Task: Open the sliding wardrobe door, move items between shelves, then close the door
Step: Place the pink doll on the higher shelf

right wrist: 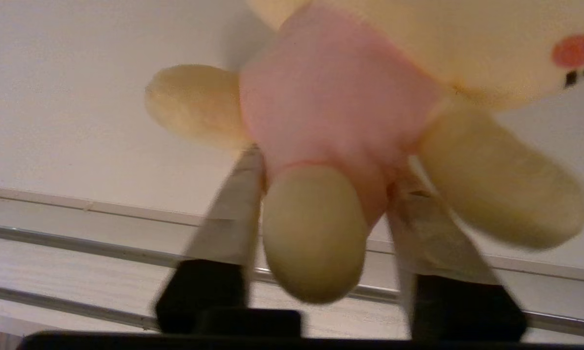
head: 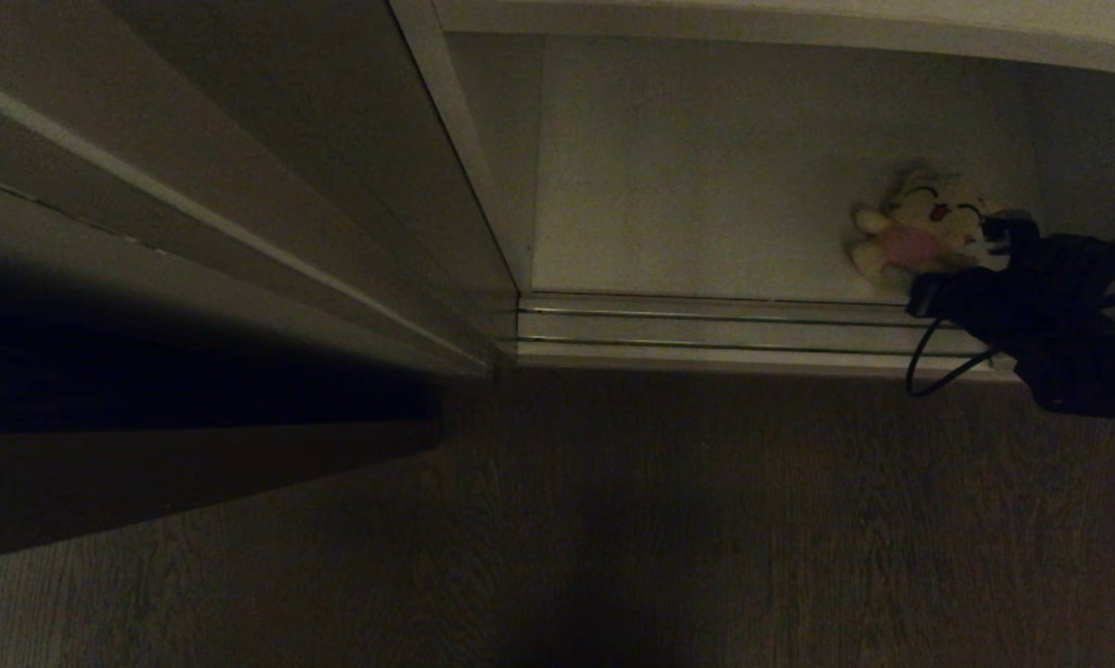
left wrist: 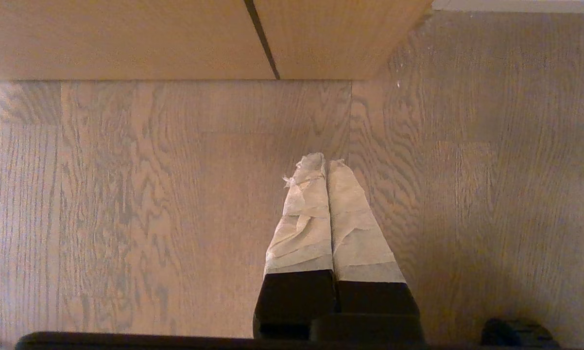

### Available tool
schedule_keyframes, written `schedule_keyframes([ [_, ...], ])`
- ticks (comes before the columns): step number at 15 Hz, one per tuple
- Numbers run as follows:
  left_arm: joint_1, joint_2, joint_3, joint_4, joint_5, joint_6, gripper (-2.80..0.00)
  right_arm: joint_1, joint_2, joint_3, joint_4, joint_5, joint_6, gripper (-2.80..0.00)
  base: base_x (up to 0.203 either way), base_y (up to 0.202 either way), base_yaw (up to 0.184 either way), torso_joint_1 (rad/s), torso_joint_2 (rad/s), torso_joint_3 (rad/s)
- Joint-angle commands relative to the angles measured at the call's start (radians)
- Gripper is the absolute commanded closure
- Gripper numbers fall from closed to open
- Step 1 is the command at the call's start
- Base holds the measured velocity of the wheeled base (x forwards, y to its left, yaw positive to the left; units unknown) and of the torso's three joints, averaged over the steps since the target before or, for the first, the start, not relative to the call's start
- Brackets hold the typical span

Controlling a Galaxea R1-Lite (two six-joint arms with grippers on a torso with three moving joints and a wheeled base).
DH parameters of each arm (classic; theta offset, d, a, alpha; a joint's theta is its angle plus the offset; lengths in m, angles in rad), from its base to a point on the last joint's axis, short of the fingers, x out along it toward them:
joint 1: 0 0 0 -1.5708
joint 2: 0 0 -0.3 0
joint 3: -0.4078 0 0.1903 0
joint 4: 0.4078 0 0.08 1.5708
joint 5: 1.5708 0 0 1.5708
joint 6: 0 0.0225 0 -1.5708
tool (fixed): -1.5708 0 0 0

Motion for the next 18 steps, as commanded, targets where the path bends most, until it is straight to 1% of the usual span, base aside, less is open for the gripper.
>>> schedule_keyframes([
  [1, 0.000, 0.000, 0.000, 0.000, 0.000, 0.000, 0.00, 0.001, 0.006, -0.003, -0.006, 0.001, 0.001, 0.00, 0.000, 0.000, 0.000, 0.000, 0.00, 0.000],
  [6, 0.000, 0.000, 0.000, -0.001, 0.000, 0.000, 0.00, -0.001, -0.056, 0.069, -0.008, 0.001, 0.001, 0.00, 0.000, 0.000, 0.000, 0.000, 0.00, 0.000],
  [8, 0.000, 0.000, 0.000, -0.001, 0.000, 0.000, 0.00, -0.003, -0.112, 0.131, -0.003, 0.005, 0.007, 0.00, 0.000, 0.000, 0.000, 0.000, 0.00, 0.000],
  [12, 0.000, 0.000, 0.000, -0.001, 0.000, 0.000, 0.00, -0.003, -0.266, 0.310, 0.007, 0.012, 0.004, 0.00, 0.000, 0.000, 0.000, 0.000, 0.00, 0.000],
  [14, 0.000, 0.000, 0.000, -0.001, 0.000, 0.000, 0.00, -0.002, -0.350, 0.431, 0.022, 0.020, -0.002, 0.00, 0.000, 0.000, 0.000, 0.000, 0.00, 0.000],
  [18, 0.000, 0.000, 0.000, -0.001, 0.000, 0.000, 0.00, 0.001, -0.569, 0.685, 0.053, 0.028, -0.056, 0.00, 0.000, 0.000, 0.000, 0.000, 0.00, 0.000],
])
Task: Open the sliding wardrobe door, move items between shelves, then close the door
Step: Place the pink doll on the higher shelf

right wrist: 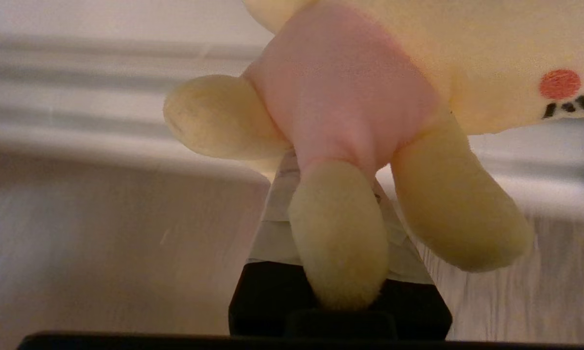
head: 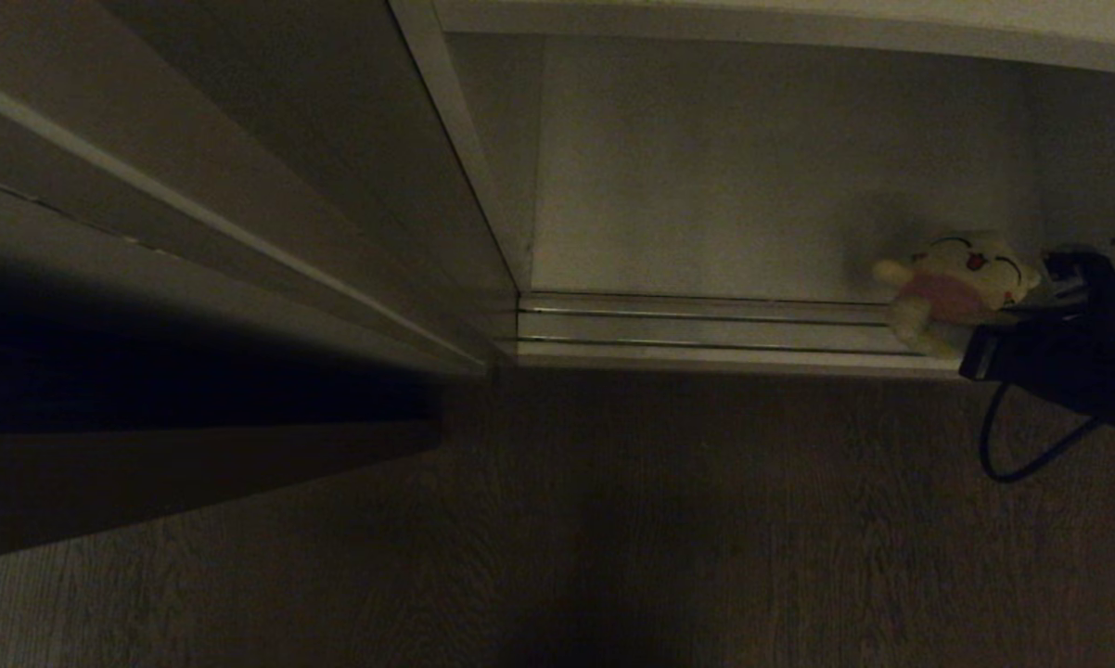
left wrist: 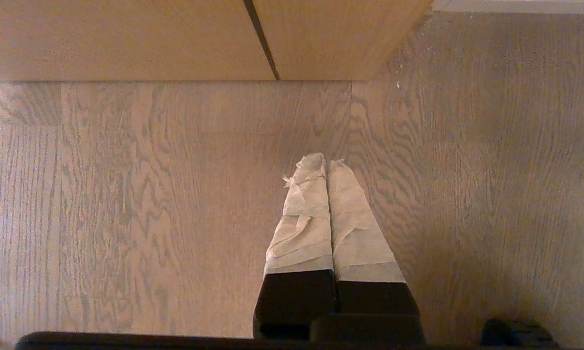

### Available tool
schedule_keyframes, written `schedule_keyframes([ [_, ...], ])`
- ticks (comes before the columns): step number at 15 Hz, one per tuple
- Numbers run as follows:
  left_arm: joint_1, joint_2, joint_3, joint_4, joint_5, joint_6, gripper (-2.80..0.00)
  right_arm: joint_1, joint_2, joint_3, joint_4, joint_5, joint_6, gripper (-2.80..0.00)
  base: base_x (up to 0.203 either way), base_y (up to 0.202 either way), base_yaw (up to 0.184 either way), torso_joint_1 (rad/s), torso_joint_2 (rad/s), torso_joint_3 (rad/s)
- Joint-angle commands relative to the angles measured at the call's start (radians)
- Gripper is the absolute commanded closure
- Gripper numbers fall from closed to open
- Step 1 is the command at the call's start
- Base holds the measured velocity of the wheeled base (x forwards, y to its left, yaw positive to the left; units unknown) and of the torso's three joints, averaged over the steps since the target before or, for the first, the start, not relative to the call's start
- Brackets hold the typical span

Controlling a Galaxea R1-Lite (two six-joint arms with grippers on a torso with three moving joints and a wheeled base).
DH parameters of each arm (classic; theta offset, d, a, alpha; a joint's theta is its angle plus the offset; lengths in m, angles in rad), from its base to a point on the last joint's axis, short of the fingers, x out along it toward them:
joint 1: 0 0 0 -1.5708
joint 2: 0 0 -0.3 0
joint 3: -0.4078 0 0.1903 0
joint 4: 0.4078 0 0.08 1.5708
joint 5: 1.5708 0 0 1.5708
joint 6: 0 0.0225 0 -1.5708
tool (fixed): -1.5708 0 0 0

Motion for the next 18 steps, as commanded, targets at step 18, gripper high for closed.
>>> schedule_keyframes([
  [18, 0.000, 0.000, 0.000, 0.000, 0.000, 0.000, 0.00, 0.139, -1.513, 0.514, 1.021, -0.073, -0.174, 0.00, 0.000, 0.000, 0.000, 0.000, 0.00, 0.000],
])
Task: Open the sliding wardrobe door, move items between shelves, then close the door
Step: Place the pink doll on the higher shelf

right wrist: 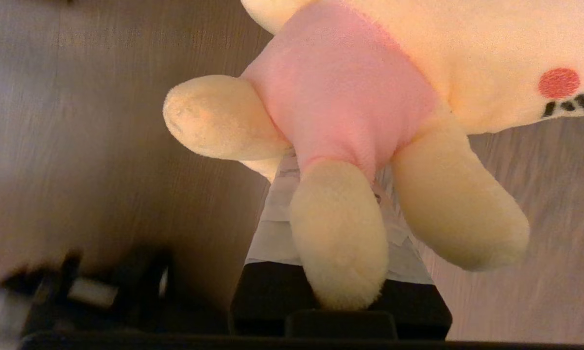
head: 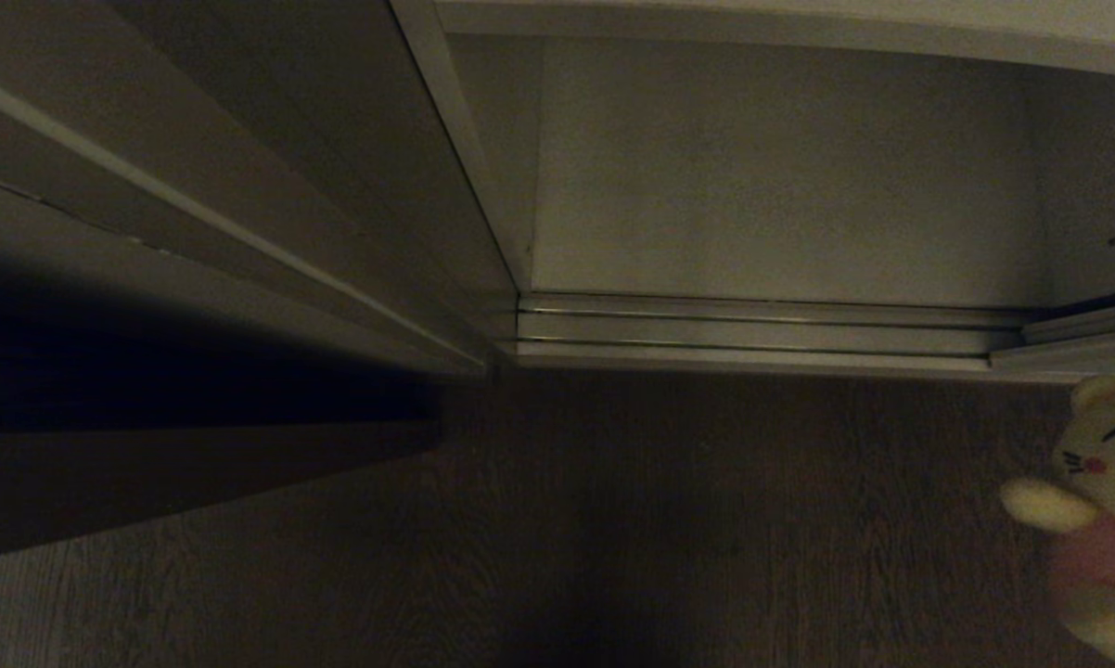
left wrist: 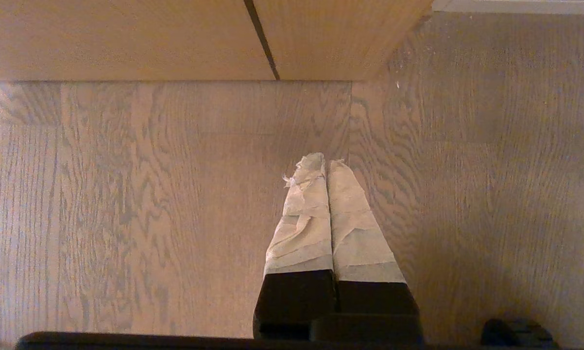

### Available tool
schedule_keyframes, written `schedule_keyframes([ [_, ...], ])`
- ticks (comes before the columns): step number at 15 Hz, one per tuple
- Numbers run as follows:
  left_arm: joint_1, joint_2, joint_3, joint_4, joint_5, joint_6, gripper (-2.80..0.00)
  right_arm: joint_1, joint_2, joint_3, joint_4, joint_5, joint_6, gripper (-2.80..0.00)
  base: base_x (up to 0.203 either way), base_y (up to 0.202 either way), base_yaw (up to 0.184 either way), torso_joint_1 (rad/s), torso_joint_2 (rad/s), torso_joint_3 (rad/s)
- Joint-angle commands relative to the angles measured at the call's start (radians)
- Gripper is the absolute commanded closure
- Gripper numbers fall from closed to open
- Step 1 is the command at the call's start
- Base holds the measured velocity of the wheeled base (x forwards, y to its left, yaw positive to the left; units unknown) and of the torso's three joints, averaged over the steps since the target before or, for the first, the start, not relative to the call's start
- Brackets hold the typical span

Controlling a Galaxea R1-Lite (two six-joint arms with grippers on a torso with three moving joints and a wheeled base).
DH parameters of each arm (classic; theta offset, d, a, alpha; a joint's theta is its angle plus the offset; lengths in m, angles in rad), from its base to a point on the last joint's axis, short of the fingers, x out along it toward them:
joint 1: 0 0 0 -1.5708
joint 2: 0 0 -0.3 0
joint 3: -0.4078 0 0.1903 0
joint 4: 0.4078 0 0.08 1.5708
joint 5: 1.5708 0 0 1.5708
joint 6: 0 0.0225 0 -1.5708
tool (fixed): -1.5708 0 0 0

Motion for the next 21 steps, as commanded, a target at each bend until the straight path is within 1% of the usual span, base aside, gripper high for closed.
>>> schedule_keyframes([
  [1, 0.000, 0.000, 0.000, 0.000, 0.000, 0.000, 0.00, 0.033, -0.170, 0.000, 0.138, -0.084, 0.008, 0.00, 0.000, 0.000, 0.000, 0.000, 0.00, 0.000],
  [2, 0.000, 0.000, 0.000, 0.000, 0.000, 0.000, 0.00, 0.038, -0.173, 0.029, 0.109, -0.138, 0.020, 0.00, 0.000, 0.000, 0.000, 0.000, 0.00, 0.000],
  [3, 0.000, 0.000, 0.000, 0.000, 0.000, 0.000, 0.00, 0.056, -0.190, 0.072, 0.060, -0.170, 0.026, 0.00, 0.000, 0.000, 0.000, 0.000, 0.00, 0.000],
  [5, 0.000, 0.000, 0.000, 0.000, 0.000, 0.000, 0.00, 0.087, -0.291, 0.118, 0.032, -0.189, 0.027, 0.00, 0.000, 0.000, 0.000, 0.000, 0.00, 0.000],
  [8, 0.000, 0.000, 0.000, 0.000, 0.000, 0.000, 0.00, 0.106, -0.444, 0.211, 0.005, -0.204, 0.025, 0.00, 0.000, 0.000, 0.000, 0.000, 0.00, 0.000],
  [9, 0.000, 0.000, 0.000, 0.000, 0.000, 0.000, 0.00, 0.108, -0.446, 0.264, -0.063, -0.228, 0.028, 0.00, 0.000, 0.000, 0.000, 0.000, 0.00, 0.000],
  [10, 0.000, 0.000, 0.000, 0.000, 0.000, 0.000, 0.00, 0.109, -0.444, 0.320, -0.134, -0.280, 0.032, 0.00, 0.000, 0.000, 0.000, 0.000, 0.00, 0.000],
  [11, 0.000, 0.000, 0.000, 0.000, 0.000, 0.000, 0.00, 0.109, -0.444, 0.343, -0.147, -0.313, 0.044, 0.00, 0.000, 0.000, 0.000, 0.000, 0.00, 0.000],
  [12, 0.000, 0.000, 0.000, 0.000, 0.000, 0.000, 0.00, 0.110, -0.443, 0.336, -0.122, -0.332, 0.081, 0.00, 0.000, 0.000, 0.000, 0.000, 0.00, 0.000],
  [13, 0.000, 0.000, 0.000, 0.000, 0.000, 0.000, 0.00, 0.110, -0.443, 0.328, -0.067, -0.337, 0.093, 0.00, 0.000, 0.000, 0.000, 0.000, 0.00, 0.000],
  [14, 0.000, 0.000, 0.000, 0.000, 0.000, 0.000, 0.00, 0.110, -0.442, 0.323, -0.056, -0.337, 0.087, 0.00, 0.000, 0.000, 0.000, 0.000, 0.00, 0.000],
  [17, 0.000, 0.000, 0.000, 0.000, 0.000, 0.000, 0.00, 0.110, -0.443, 0.331, -0.080, -0.338, 0.083, 0.00, 0.000, 0.000, 0.000, 0.000, 0.00, 0.000],
  [21, 0.000, 0.000, 0.000, 0.000, 0.000, 0.000, 0.00, 0.110, -0.443, 0.331, -0.084, -0.337, 0.102, 0.00, 0.000, 0.000, 0.000, 0.000, 0.00, 0.000],
])
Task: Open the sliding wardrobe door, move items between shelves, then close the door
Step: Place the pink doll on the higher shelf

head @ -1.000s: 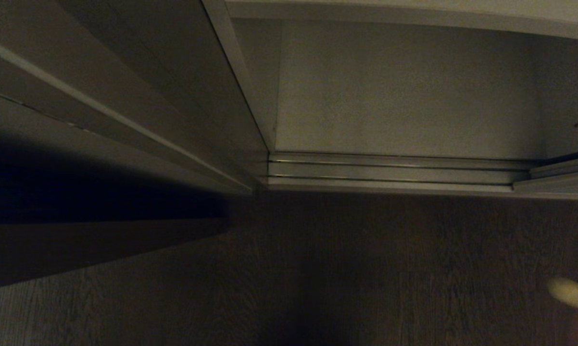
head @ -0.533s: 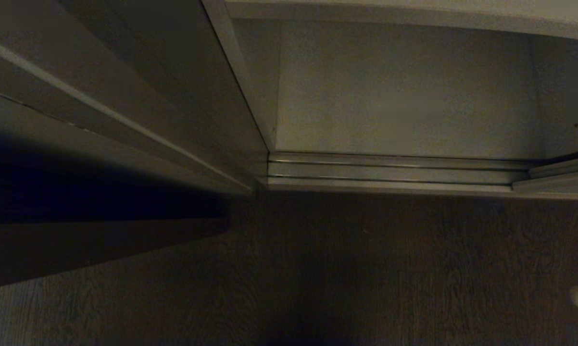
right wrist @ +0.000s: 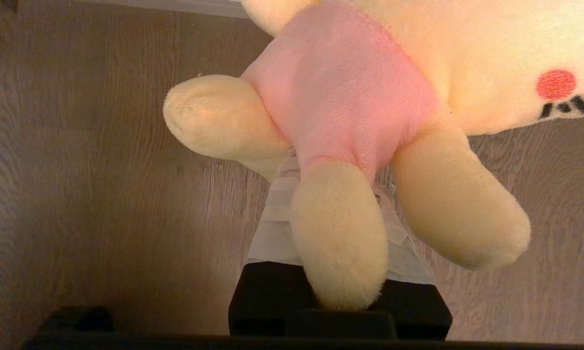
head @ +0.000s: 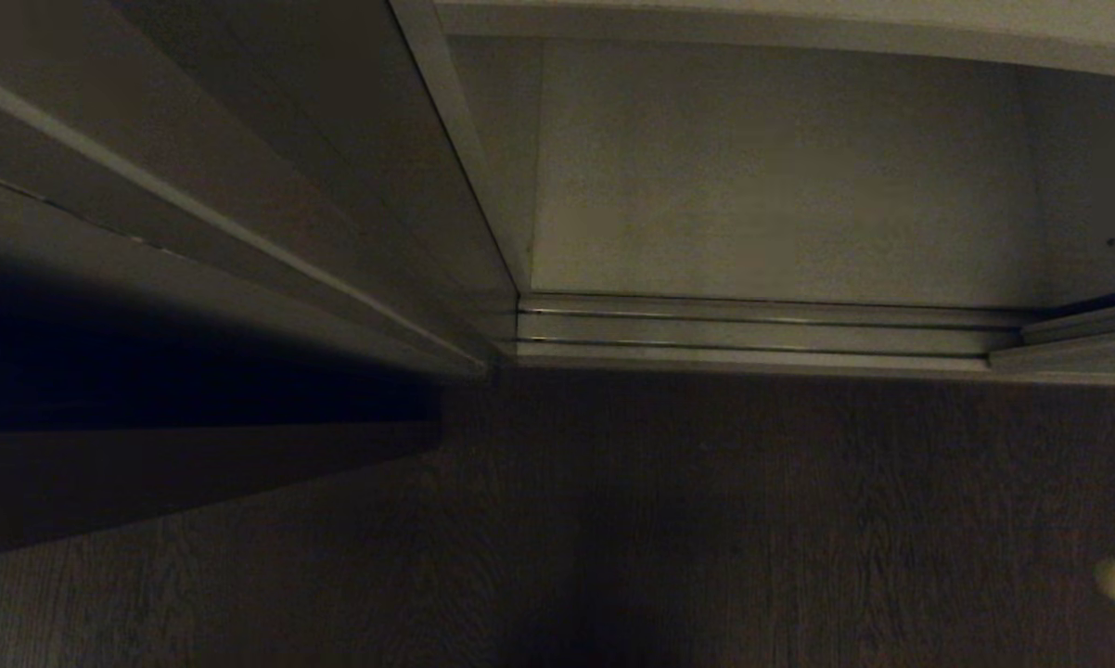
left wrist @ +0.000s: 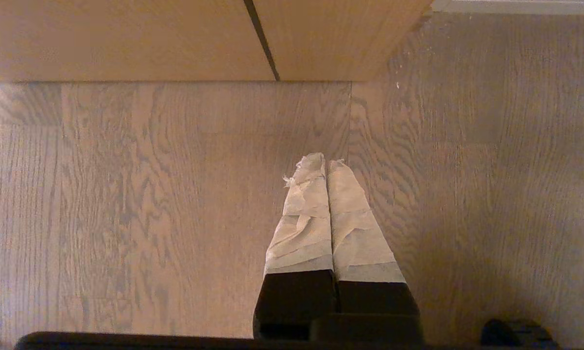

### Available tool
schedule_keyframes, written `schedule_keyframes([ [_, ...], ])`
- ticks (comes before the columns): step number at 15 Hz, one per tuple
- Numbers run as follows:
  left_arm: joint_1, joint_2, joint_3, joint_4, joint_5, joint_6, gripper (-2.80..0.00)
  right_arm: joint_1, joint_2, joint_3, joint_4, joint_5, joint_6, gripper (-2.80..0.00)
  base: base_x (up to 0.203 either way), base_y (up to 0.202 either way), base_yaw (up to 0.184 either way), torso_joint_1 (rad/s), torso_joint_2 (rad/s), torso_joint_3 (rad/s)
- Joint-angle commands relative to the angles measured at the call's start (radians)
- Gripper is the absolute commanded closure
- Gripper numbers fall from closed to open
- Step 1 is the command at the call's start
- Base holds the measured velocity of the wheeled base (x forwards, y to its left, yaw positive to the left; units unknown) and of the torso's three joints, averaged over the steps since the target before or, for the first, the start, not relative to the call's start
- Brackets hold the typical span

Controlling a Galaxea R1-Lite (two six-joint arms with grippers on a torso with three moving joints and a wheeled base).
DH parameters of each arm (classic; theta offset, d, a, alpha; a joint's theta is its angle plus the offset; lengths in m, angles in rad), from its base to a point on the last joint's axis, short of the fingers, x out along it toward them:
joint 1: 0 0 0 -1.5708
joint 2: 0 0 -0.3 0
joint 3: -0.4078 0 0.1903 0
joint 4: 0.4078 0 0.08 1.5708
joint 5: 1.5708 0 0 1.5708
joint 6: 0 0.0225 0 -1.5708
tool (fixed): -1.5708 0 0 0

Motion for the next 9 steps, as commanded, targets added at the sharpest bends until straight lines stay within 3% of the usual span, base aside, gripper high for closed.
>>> schedule_keyframes([
  [1, 0.000, 0.000, 0.000, -0.001, 0.000, 0.000, 0.00, 0.000, 0.004, 0.000, 0.002, 0.000, 0.002, 0.00, 0.000, 0.000, 0.000, 0.000, 0.00, 0.000],
  [9, 0.000, 0.000, 0.000, 0.002, 0.001, 0.005, 0.00, 0.000, 0.005, 0.000, 0.002, 0.000, 0.001, 0.00, 0.000, 0.000, 0.000, 0.000, 0.00, 0.031],
])
